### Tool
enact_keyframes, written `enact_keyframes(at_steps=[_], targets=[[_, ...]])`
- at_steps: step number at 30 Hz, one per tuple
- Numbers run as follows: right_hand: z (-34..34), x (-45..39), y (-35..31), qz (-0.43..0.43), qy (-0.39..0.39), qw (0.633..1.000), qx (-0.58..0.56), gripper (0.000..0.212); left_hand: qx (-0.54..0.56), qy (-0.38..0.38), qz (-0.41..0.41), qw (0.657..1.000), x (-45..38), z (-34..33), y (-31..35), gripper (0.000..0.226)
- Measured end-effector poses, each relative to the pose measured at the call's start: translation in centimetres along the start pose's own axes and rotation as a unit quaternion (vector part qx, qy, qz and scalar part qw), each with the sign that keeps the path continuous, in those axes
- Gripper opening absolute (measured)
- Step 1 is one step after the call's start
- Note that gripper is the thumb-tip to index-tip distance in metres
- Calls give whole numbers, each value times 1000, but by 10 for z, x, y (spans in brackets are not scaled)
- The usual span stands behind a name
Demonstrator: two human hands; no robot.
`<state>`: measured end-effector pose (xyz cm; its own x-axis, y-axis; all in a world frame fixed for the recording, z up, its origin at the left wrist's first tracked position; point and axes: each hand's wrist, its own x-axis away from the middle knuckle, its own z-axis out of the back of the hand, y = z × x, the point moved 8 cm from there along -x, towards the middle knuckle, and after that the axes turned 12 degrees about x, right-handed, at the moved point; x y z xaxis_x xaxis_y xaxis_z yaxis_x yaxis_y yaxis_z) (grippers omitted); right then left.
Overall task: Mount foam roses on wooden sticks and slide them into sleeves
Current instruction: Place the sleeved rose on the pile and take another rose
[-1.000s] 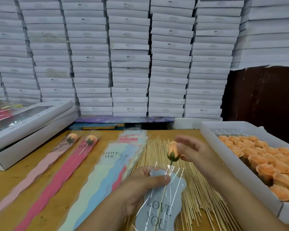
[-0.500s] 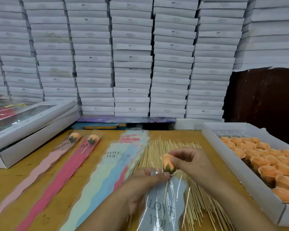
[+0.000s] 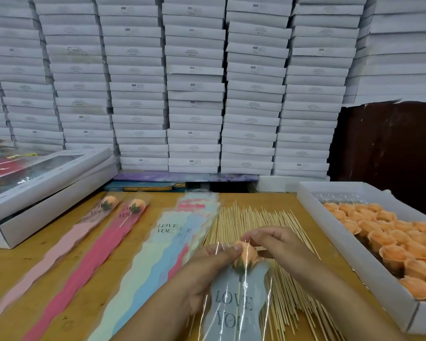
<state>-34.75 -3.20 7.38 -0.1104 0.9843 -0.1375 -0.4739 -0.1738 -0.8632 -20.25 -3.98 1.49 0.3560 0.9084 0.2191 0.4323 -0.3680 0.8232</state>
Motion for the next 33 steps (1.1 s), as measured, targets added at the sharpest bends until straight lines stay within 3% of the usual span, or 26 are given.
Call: enact_keyframes(at_steps=[4, 6, 12, 15, 22, 25, 29, 31, 33], targets=[[-1, 1, 2, -7, -6, 1000, 13, 16, 10, -19, -8, 1000, -3, -3, 0, 25], [-4, 1, 3, -13, -22, 1000, 15, 20, 3, -4, -14, 1000, -5, 1, 1, 19], [-12, 5, 1, -15, -62, 998, 29, 33, -22, 11, -12, 1000, -6, 5, 2, 29], [-15, 5, 1, -24, -82, 996, 31, 52, -43, 15, -27, 999, -5, 5, 4, 27], [-28, 11, -2, -12, -173, 984, 42, 45, -39, 20, -34, 998, -3, 2, 5, 25], [-20, 9, -1, 2, -116, 993, 19, 58, -44, 27, -31, 998, -2, 2, 6, 28], [5, 8, 16, -24, 48, 995, -83, 58, -5, 46, -48, 998, -2, 4, 11, 28], [0, 14, 28, -77, 49, 992, -83, 67, 14, 60, -70, 996, -1, 5, 15, 26], [-18, 21, 39, -123, -10, 989, -87, 77, 38, 73, -96, 992, -2, 7, 20, 26]])
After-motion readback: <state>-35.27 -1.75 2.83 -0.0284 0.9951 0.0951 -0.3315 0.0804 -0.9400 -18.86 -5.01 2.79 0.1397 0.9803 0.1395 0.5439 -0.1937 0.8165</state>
